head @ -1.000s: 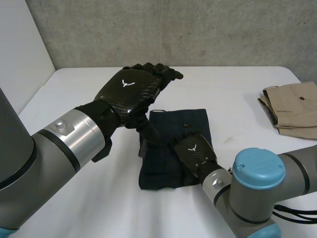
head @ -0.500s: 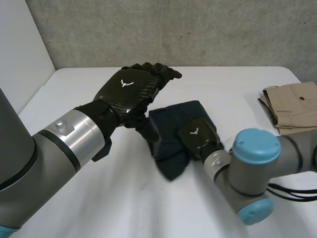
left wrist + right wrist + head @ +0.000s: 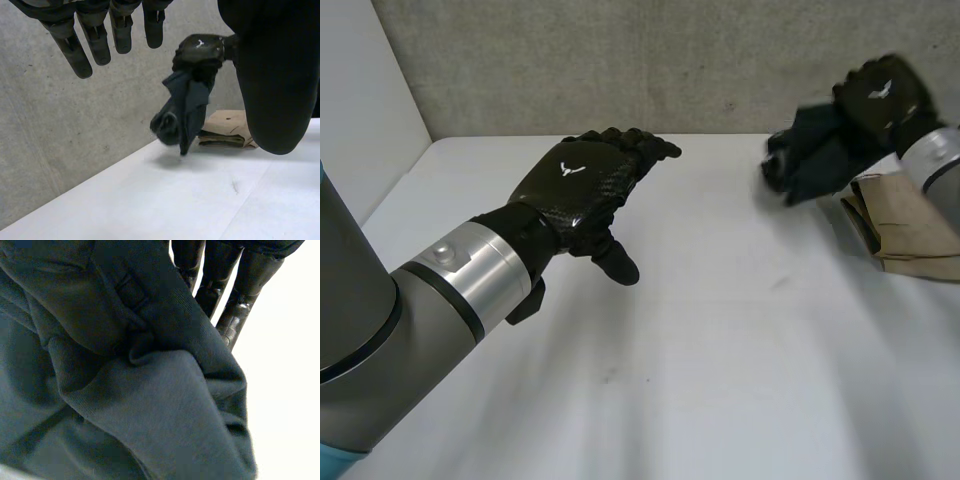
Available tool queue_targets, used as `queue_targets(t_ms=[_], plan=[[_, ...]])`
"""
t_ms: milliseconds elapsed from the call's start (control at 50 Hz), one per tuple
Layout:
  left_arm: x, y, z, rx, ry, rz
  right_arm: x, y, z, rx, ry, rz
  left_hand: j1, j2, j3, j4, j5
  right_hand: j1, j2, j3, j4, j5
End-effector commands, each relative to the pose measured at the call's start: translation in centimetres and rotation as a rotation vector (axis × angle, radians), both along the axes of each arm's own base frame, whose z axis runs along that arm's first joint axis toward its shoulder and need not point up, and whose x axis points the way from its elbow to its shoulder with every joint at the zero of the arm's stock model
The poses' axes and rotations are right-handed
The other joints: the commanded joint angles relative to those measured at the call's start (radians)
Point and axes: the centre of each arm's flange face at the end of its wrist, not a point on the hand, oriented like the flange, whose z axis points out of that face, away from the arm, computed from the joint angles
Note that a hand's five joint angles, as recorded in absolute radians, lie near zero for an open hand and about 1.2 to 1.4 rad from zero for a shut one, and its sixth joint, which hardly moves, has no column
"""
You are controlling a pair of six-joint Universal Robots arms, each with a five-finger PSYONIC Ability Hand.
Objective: Fold the laundry.
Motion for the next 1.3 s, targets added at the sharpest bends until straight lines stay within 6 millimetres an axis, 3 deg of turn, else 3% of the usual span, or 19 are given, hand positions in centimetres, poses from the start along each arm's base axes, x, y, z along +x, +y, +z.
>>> queue_targets(t_ms=[20, 120, 300, 440, 520, 620, 720, 740, 800, 1020, 1200, 1260, 1300], plan=[[0.0, -0.1, 0.0, 0.004, 0.006, 0.003, -5.2, -4.6, 0.5, 0.012, -0.096, -0.072, -0.01, -0.023, -0.032, -0.021, -0.039, 0.434, 0.221, 0.231, 0.209, 0.288], [-0.2, -0.1, 0.0, -0.003, 0.013, 0.0, -9.7, -6.3, -2.0, 0.066, -0.091, -0.104, -0.01, -0.023, -0.032, -0.021, -0.039, 0.434, 0.221, 0.231, 0.209, 0.288], [-0.3, 0.0, -0.3, 0.002, 0.009, -0.002, -15.8, -6.7, -7.0, 0.2, -0.096, -0.119, -0.01, -0.023, -0.032, -0.021, -0.039, 0.434, 0.221, 0.231, 0.209, 0.288], [-0.3, 0.0, -0.4, 0.006, 0.006, -0.003, -18.8, -5.4, -9.5, 0.319, -0.118, -0.047, -0.007, -0.02, -0.029, -0.018, -0.036, 0.434, 0.221, 0.231, 0.209, 0.288], [-0.3, 0.0, -0.5, 0.009, 0.005, -0.003, -20.7, -4.9, -9.7, 0.348, -0.13, -0.042, -0.007, -0.02, -0.029, -0.018, -0.036, 0.434, 0.221, 0.231, 0.209, 0.288], [-0.4, 0.0, -0.5, 0.009, 0.005, -0.006, -21.7, -4.5, -9.9, 0.362, -0.138, -0.041, -0.007, -0.02, -0.029, -0.018, -0.036, 0.434, 0.221, 0.231, 0.209, 0.288], [-0.4, 0.0, -0.6, 0.01, 0.004, -0.005, -21.5, -3.9, -10.0, 0.376, -0.139, -0.007, -0.007, -0.02, -0.029, -0.018, -0.036, 0.363, 0.15, 0.159, 0.138, 0.216], [-0.4, 0.0, -0.6, 0.01, 0.004, -0.005, -21.6, -3.7, -9.8, 0.378, -0.141, -0.012, -0.007, -0.02, -0.029, -0.018, -0.036, -0.147, -0.36, -0.35, -0.372, -0.293], [-0.4, 0.0, -0.6, 0.01, 0.004, -0.005, -21.8, -3.0, -8.0, 0.372, -0.148, -0.034, -0.007, -0.02, -0.029, -0.018, -0.036, -0.788, -1.001, -0.991, -1.013, -0.934], [-0.4, 0.0, -0.5, 0.009, 0.005, -0.005, -22.4, -1.4, -3.6, 0.391, -0.25, -0.233, -0.01, -0.023, -0.032, -0.021, -0.039, -0.788, -1.001, -0.991, -1.013, -0.934], [-0.4, 0.0, -0.4, 0.006, 0.006, -0.003, -24.7, -0.4, 2.5, 0.296, -0.42, -0.596, -0.01, -0.023, -0.032, -0.021, -0.039, -0.788, -1.001, -0.991, -1.013, -0.934], [-0.3, 0.0, -0.3, 0.004, 0.008, -0.003, -24.0, -0.1, 4.3, 0.241, -0.424, -0.632, -0.007, -0.02, -0.029, -0.018, -0.036, -0.788, -1.001, -0.991, -1.013, -0.934], [-0.3, 0.0, -0.2, 0.0, 0.011, 0.0, -22.2, 0.1, 5.7, 0.211, -0.421, -0.604, -0.01, -0.023, -0.032, -0.021, -0.039, -0.788, -1.001, -0.991, -1.013, -0.934]])
